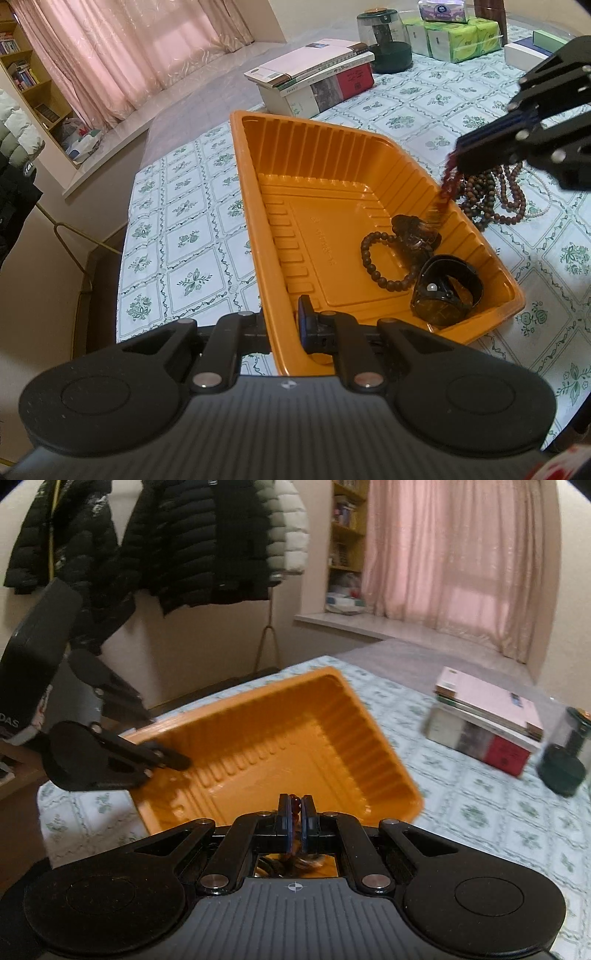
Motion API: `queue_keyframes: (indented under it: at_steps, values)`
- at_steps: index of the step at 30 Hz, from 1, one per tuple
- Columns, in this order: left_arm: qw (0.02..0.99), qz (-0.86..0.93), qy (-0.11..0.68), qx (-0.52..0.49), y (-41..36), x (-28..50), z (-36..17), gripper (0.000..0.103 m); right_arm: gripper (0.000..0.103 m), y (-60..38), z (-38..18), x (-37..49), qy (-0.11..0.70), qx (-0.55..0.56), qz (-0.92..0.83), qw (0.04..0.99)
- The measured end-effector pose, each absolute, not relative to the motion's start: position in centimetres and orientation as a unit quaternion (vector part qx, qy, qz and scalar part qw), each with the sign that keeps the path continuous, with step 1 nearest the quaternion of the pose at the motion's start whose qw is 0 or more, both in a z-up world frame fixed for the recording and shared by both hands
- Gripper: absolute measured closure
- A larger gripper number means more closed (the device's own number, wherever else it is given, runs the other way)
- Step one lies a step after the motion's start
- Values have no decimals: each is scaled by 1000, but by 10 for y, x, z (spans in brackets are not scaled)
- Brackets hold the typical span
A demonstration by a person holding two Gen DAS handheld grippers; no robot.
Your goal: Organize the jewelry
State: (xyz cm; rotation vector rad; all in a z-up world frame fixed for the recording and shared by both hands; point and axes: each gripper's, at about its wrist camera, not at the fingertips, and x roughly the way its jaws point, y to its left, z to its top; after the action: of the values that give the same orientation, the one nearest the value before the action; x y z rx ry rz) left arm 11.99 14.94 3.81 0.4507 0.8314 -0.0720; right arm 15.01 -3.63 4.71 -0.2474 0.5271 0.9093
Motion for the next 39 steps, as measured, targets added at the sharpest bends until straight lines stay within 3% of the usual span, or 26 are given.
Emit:
queue_keyframes:
  at_steps: [29,30,33,34,39]
  values:
    - [890,-36,400,217,150,120,38,92,96,-10,31,169,281,-89,444,846]
    - [890,-36,400,217,150,120,38,92,91,-13,31,170,283,-87,439,849]
    - [890,-36,400,216,150,120,38,92,60,-27,28,171,290,-70,421,857]
    - [890,-36,400,216,150,120,38,92,54,-34,26,171,292,-61,414,860]
    - [890,-36,400,216,150,120,38,92,53,-72,11,167,310,-45,368,875]
